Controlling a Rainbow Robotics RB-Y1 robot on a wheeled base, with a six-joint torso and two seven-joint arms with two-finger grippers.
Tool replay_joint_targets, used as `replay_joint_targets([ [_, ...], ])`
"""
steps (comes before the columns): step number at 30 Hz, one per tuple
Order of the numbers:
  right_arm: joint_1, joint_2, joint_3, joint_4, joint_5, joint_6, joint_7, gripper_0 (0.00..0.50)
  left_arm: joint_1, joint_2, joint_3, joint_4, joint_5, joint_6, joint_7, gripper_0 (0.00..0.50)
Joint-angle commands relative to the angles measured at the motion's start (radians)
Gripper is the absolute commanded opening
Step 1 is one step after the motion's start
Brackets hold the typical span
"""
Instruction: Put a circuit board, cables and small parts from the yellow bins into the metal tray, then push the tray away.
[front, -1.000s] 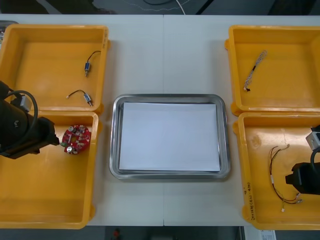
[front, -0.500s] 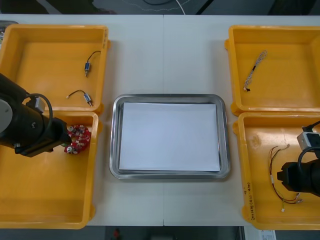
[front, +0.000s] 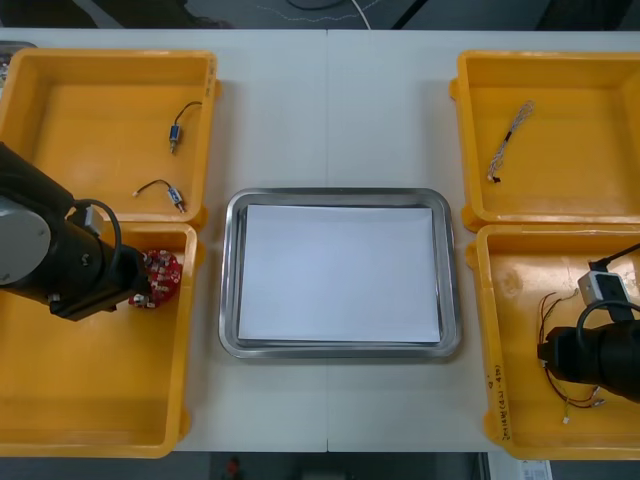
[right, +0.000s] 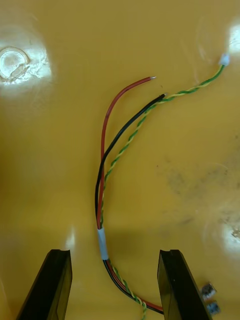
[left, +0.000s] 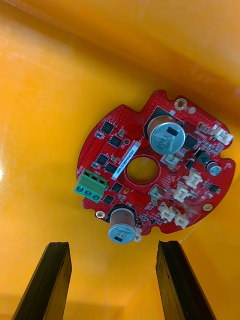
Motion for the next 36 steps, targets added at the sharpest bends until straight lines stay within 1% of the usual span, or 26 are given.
replay_joint_targets([
  [1, 0.02, 0.011, 0.02, 0.018, 0.011, -0.023, -0.043, 0.5, -0.033, -0.013, -0.034, 0.008, -0.023, -0.015, 0.09, 0.5],
  [9, 0.016, 0.009, 0.055, 0.084, 0.017, -0.061, -0.04, 0.5, -0.033, -0.013, -0.057, 0.02, -0.045, -0.04, 0.095, 0.5],
  [24, 0.023, 0.009, 0.081, 0.084, 0.031, -0.055, -0.037, 0.5, -0.033, -0.037, -0.063, 0.045, -0.069, -0.059, 0.1, 0.5],
  [25, 0.025, 0.011, 0.081, 0.084, 0.031, -0.055, -0.035, 0.384, -0.033, -0.037, -0.063, 0.045, -0.068, -0.059, 0.1, 0.5],
  [27, 0.028, 0.011, 0.081, 0.084, 0.031, -0.055, -0.037, 0.061, -0.033, -0.037, -0.066, 0.043, -0.072, -0.059, 0.101, 0.5],
  [28, 0.028, 0.009, 0.079, 0.084, 0.029, -0.055, -0.037, 0.023, -0.033, -0.039, -0.066, 0.045, -0.072, -0.059, 0.101, 0.5],
  [29, 0.029, 0.009, 0.081, 0.084, 0.029, -0.055, -0.035, 0.0, -0.033, -0.039, -0.071, 0.043, -0.075, -0.059, 0.101, 0.5],
  [36, 0.028, 0.009, 0.073, 0.074, 0.031, -0.055, -0.035, 0.0, -0.033, -0.039, -0.081, 0.045, -0.092, -0.064, 0.104, 0.5],
])
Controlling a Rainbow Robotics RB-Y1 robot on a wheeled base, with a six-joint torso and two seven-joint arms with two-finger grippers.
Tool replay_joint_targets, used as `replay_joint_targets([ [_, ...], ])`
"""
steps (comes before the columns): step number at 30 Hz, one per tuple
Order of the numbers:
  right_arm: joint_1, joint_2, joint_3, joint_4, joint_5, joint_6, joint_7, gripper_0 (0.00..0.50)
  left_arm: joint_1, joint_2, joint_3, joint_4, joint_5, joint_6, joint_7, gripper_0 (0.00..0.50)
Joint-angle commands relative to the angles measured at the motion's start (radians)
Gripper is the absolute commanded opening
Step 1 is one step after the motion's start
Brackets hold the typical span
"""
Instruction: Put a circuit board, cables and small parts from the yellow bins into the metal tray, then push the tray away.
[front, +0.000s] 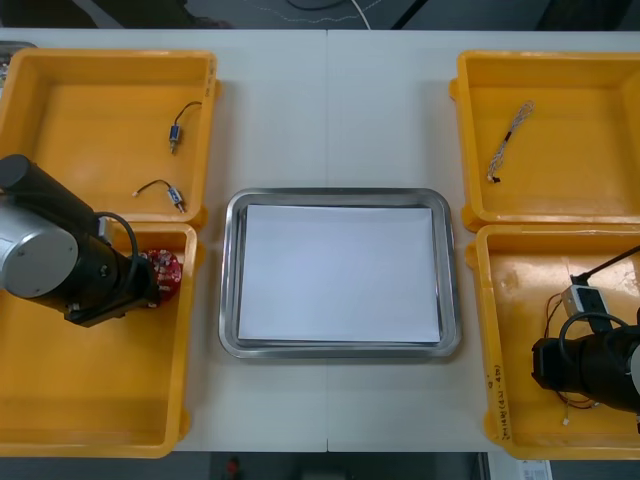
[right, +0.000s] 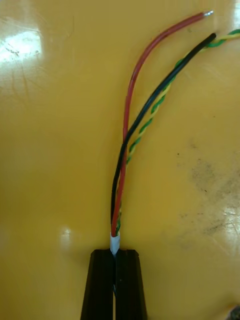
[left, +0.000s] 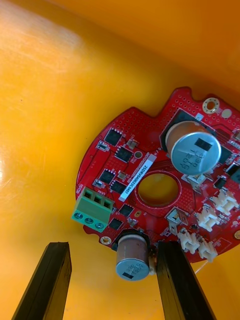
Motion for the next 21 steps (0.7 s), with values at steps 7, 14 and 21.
replay_joint_targets([
  [7, -0.003, 0.006, -0.063, -0.106, -0.009, 0.108, -0.032, 0.0, -0.031, -0.013, -0.022, -0.005, -0.025, -0.011, 0.105, 0.159],
  [14, -0.109, -0.015, -0.158, -0.193, -0.029, 0.332, -0.014, 0.0, -0.031, -0.013, -0.022, -0.005, -0.025, -0.01, 0.103, 0.002],
  [21, -0.208, -0.074, -0.202, -0.265, -0.061, 0.461, 0.006, 0.0, -0.036, -0.012, -0.017, -0.008, -0.02, -0.005, 0.099, 0.002],
])
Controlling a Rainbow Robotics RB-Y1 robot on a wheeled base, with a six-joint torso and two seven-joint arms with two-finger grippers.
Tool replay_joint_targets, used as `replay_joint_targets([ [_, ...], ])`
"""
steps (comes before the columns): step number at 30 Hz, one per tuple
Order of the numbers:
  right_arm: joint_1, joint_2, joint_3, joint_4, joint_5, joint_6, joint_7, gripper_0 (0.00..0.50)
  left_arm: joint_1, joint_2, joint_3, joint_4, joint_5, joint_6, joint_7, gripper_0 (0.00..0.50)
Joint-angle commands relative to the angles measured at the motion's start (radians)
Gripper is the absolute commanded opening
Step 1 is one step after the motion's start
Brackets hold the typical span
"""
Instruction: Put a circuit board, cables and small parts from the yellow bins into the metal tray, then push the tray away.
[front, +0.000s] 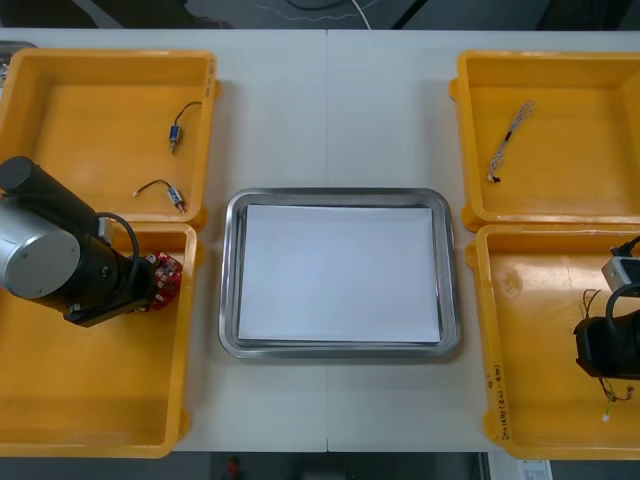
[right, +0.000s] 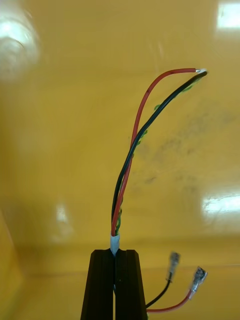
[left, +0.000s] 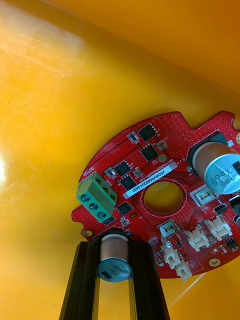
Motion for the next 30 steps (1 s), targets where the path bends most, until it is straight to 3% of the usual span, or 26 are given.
replay_joint_targets([
  [1, -0.075, -0.072, -0.055, -0.089, -0.038, 0.022, 0.007, 0.0, -0.037, -0.008, -0.006, -0.008, -0.002, 0.004, 0.095, 0.001],
  [9, -0.11, -0.134, -0.176, -0.107, -0.182, 0.022, 0.009, 0.0, -0.054, 0.041, 0.019, -0.029, 0.035, 0.036, 0.083, 0.003],
  [13, -0.119, -0.197, -0.222, -0.117, -0.231, 0.022, 0.01, 0.0, -0.054, 0.078, 0.046, -0.058, 0.091, 0.073, 0.075, 0.002],
  [20, -0.122, -0.292, -0.227, -0.118, -0.332, 0.022, 0.01, 0.0, -0.052, 0.147, 0.096, -0.159, 0.163, 0.18, 0.078, 0.0],
  [24, -0.122, -0.319, -0.225, -0.133, -0.395, 0.022, 0.015, 0.0, -0.054, 0.174, 0.12, -0.216, 0.186, 0.22, 0.081, 0.003],
  [30, -0.126, -0.356, -0.21, -0.157, -0.481, 0.022, 0.018, 0.0, -0.055, 0.217, 0.186, -0.267, 0.288, 0.244, 0.08, 0.003],
])
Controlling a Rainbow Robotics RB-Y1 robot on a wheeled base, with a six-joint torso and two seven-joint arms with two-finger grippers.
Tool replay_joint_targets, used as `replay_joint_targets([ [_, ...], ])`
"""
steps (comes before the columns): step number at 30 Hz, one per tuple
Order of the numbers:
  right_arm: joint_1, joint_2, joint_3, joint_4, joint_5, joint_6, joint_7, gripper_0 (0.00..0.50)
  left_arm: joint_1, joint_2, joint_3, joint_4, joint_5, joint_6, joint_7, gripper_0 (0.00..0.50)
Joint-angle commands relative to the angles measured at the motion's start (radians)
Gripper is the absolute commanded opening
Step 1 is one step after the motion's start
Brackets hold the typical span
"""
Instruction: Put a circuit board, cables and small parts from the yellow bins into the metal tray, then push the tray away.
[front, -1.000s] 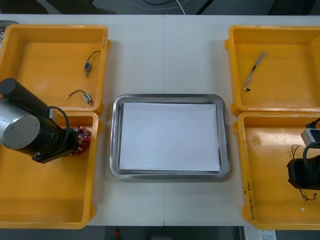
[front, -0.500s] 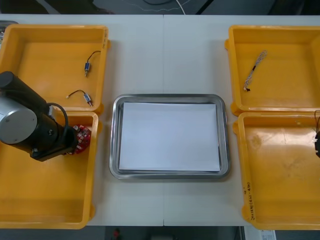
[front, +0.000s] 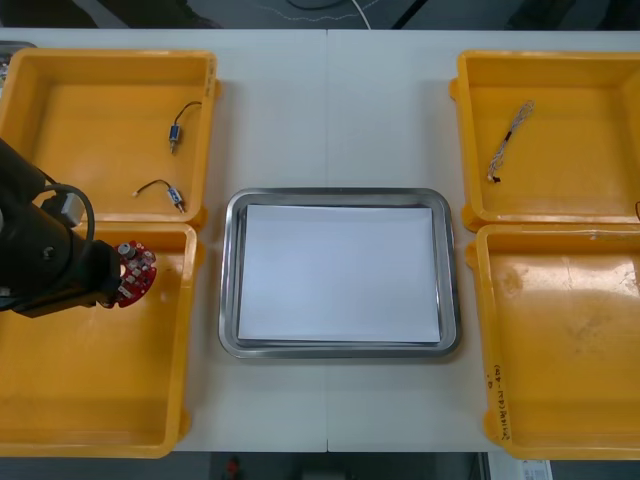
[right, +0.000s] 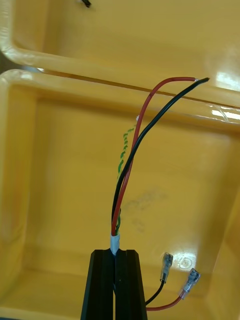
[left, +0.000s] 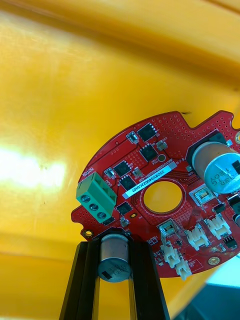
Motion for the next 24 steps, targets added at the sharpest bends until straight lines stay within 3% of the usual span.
replay_joint_targets([
  [1, -0.023, -0.064, -0.008, -0.043, -0.067, 0.004, 0.017, 0.0, -0.029, 0.071, 0.066, -0.067, 0.057, 0.033, 0.078, 0.002],
  [5, -0.027, -0.09, 0.011, -0.054, -0.101, 0.004, 0.022, 0.0, -0.049, 0.079, 0.066, -0.104, 0.066, 0.078, 0.074, 0.002],
  [12, -0.067, -0.137, 0.096, -0.072, -0.108, 0.004, 0.028, 0.0, -0.132, 0.088, 0.046, -0.113, 0.169, 0.108, 0.06, 0.002],
  [19, -0.116, -0.143, 0.164, -0.074, -0.105, 0.004, 0.033, 0.0, -0.293, 0.072, -0.101, -0.118, 0.194, 0.143, 0.06, 0.002],
  [24, -0.129, -0.143, 0.17, -0.074, -0.112, 0.004, 0.042, 0.0, -0.414, 0.0, -0.219, -0.077, 0.191, 0.143, 0.057, 0.004],
])
